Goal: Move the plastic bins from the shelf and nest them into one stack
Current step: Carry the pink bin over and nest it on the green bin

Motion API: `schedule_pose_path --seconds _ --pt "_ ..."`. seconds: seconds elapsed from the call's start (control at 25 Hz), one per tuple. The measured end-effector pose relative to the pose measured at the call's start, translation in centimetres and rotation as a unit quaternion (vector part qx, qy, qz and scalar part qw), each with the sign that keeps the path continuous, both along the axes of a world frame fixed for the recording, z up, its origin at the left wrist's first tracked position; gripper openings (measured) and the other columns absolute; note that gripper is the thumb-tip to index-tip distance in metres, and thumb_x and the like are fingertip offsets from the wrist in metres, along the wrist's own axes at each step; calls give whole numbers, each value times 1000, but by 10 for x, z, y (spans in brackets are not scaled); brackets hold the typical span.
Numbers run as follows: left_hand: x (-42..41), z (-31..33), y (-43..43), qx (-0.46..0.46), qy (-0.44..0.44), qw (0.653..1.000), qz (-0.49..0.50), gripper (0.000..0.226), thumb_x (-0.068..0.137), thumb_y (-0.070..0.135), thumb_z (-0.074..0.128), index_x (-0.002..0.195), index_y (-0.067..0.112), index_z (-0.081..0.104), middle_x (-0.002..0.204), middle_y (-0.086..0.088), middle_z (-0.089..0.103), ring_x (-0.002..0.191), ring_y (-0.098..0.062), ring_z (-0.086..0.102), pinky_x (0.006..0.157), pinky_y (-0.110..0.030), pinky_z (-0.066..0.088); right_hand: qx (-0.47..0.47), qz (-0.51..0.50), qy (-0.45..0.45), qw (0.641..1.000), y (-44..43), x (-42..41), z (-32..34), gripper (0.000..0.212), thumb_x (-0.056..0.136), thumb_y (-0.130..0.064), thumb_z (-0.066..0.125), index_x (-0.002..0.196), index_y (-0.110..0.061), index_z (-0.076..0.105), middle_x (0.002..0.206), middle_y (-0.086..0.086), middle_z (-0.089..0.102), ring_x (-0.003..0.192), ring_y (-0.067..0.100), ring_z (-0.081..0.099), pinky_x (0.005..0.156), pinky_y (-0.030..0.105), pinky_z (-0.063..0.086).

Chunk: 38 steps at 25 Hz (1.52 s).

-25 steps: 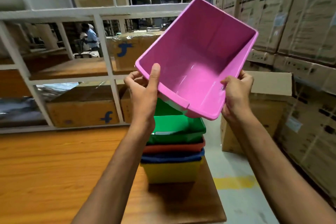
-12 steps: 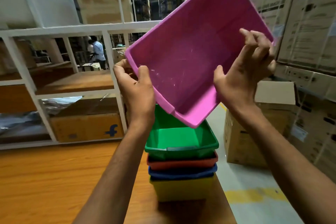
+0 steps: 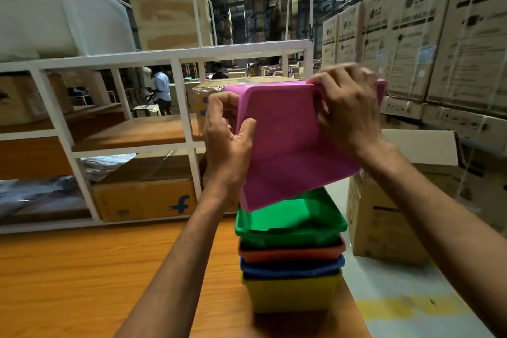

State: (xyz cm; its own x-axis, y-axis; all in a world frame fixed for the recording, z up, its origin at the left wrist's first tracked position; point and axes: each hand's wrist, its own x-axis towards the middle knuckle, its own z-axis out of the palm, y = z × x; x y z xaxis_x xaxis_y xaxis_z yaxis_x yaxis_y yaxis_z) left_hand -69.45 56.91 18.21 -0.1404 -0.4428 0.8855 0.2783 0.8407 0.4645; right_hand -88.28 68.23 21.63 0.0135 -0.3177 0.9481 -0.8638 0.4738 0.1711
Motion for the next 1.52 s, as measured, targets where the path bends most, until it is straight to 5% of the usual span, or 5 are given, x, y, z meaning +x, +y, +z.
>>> schedule_pose_path --seconds 0.4,0.88,1.12,1.28,1.52 --pt "1 -19 -11 64 125 962 236 47 94 35 74 128 5 58 129 -20 49 115 -27 52 97 -20 42 -148 -42 -127 980 -13 -17 -5 29 78 -7 51 97 -20 68 92 3 70 83 27 64 64 37 44" --pt "-46 -28 -11 120 -19 992 28 48 98 20 68 137 9 43 130 -4 50 106 11 52 90 -4 41 -326 18 -309 893 -4 -31 18 16 89 -34 60 100 -28 69 99 -14 73 88 11 67 68 29 40" --pt "-39 -24 -51 172 -32 981 -78 38 102 34 62 139 30 55 138 -1 61 120 -4 63 96 -31 58 -186 266 -415 850 -24 -57 -6 8 90 -29 71 97 -28 66 82 -17 66 68 -6 58 70 24 51" --pt "-30 -11 -82 244 -62 956 -151 33 102 25 64 134 33 61 123 1 71 111 -10 69 91 -33 60 -109 393 -533 741 -26 -63 -22 16 98 -7 62 104 -21 69 85 -8 68 66 -5 62 65 18 51" --pt "-44 -25 -117 437 -162 874 -134 16 98 15 69 109 4 73 79 -5 75 61 -12 71 57 -31 62 6 294 -717 632 -30 -62 -42 19 100 -3 57 86 -13 64 57 -6 63 45 4 55 44 19 46"
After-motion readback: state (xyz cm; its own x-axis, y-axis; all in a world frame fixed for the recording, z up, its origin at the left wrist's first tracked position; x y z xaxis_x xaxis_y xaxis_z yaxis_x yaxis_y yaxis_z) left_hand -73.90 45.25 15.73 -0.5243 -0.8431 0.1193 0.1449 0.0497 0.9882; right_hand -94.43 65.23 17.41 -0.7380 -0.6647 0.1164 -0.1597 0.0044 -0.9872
